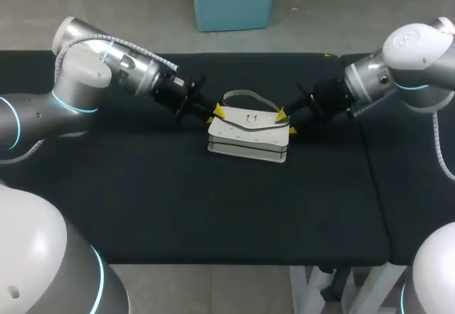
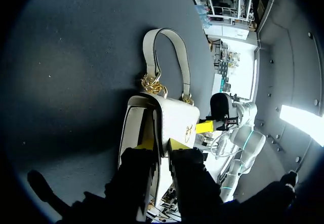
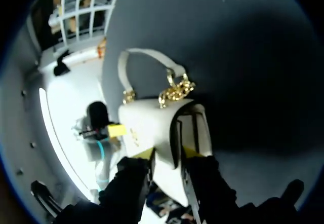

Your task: Pick up the bag, open it, inspect its contents, close it, and place it on the opposite side

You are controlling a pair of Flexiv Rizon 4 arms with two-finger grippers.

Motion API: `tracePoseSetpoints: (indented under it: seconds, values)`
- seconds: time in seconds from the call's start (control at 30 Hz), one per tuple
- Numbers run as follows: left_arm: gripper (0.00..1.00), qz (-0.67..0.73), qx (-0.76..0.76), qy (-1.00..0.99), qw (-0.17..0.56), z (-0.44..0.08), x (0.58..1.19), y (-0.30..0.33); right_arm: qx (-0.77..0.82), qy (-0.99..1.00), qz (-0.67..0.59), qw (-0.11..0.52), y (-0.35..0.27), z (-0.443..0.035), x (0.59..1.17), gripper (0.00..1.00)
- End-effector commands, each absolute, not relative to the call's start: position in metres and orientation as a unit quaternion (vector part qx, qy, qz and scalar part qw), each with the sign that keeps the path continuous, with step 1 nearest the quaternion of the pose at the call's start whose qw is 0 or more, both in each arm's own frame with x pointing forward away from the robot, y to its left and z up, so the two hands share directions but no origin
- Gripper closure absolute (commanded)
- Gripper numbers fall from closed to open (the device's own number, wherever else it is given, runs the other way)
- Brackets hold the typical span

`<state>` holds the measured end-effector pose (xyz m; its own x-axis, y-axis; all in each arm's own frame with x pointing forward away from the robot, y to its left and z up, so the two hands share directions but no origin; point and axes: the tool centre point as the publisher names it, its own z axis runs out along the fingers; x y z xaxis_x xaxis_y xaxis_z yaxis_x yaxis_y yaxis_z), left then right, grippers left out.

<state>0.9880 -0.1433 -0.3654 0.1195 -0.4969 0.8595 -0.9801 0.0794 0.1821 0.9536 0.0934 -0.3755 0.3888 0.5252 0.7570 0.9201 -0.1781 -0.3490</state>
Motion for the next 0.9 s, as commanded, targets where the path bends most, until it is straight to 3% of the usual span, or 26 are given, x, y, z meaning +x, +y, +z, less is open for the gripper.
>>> tracePoseSetpoints:
  seconds: [0.03, 0.13, 0.17, 0.2, 0.23, 0.3, 0.37, 0.4, 0.43, 0.47, 0.53, 0.87, 0.9]
  values:
    - [1.0, 0.285, 0.614, -0.599, 0.428, -0.3722, 0.9868, -0.1452, -0.728, -0.491, -0.248, 0.41, 0.096, -0.3831, 0.9549, 1.0]
    - [1.0, 0.286, 0.612, -0.602, 0.426, -0.3718, 0.9846, -0.143, -0.728, -0.486, -0.258, 0.41, 0.0935, -0.3824, 0.9534, 1.0]
    - [0.77, 0.289, 0.61, -0.603, 0.425, -0.3706, 0.984, -0.142, -0.726, -0.486, -0.264, 0.409, 0.0926, -0.3809, 0.9529, 1.0]
    - [0.59, 0.293, 0.608, -0.605, 0.423, -0.3695, 0.9831, -0.1412, -0.724, -0.484, -0.272, 0.409, 0.0914, -0.3793, 0.9523, 0.91]
    - [0.58, 0.295, 0.607, -0.605, 0.423, -0.3684, 0.9823, -0.1404, -0.723, -0.483, -0.277, 0.409, 0.0904, -0.3779, 0.9519, 0.78]
    - [0.57, 0.299, 0.604, -0.606, 0.423, -0.3673, 0.9812, -0.1396, -0.721, -0.479, -0.287, 0.41, 0.0888, -0.3761, 0.9517, 0.63]
    - [0.63, 0.302, 0.602, -0.606, 0.424, -0.3672, 0.9805, -0.1394, -0.719, -0.477, -0.291, 0.412, 0.0883, -0.3751, 0.9512, 0.58]
    - [0.84, 0.303, 0.602, -0.605, 0.424, -0.3674, 0.9803, -0.1394, -0.719, -0.476, -0.293, 0.413, 0.0882, -0.3747, 0.9509, 0.57]
    - [1.0, 0.304, 0.602, -0.605, 0.424, -0.368, 0.9803, -0.1394, -0.717, -0.476, -0.295, 0.414, 0.0883, -0.3745, 0.9508, 0.61]
    - [1.0, 0.304, 0.602, -0.604, 0.425, -0.3687, 0.9803, -0.1395, -0.717, -0.476, -0.295, 0.414, 0.0884, -0.3745, 0.9507, 0.68]
    - [1.0, 0.304, 0.602, -0.603, 0.426, -0.3702, 0.9807, -0.1403, -0.717, -0.475, -0.296, 0.415, 0.0887, -0.3746, 0.9507, 1.0]
    - [1.0, 0.31, 0.6, -0.597, 0.433, -0.3741, 0.9808, -0.1399, -0.714, -0.471, -0.302, 0.421, 0.0878, -0.3768, 0.9497, 1.0]
    - [0.87, 0.311, 0.601, -0.596, 0.433, -0.3722, 0.9803, -0.139, -0.714, -0.471, -0.302, 0.42, 0.0872, -0.3757, 0.9495, 1.0]
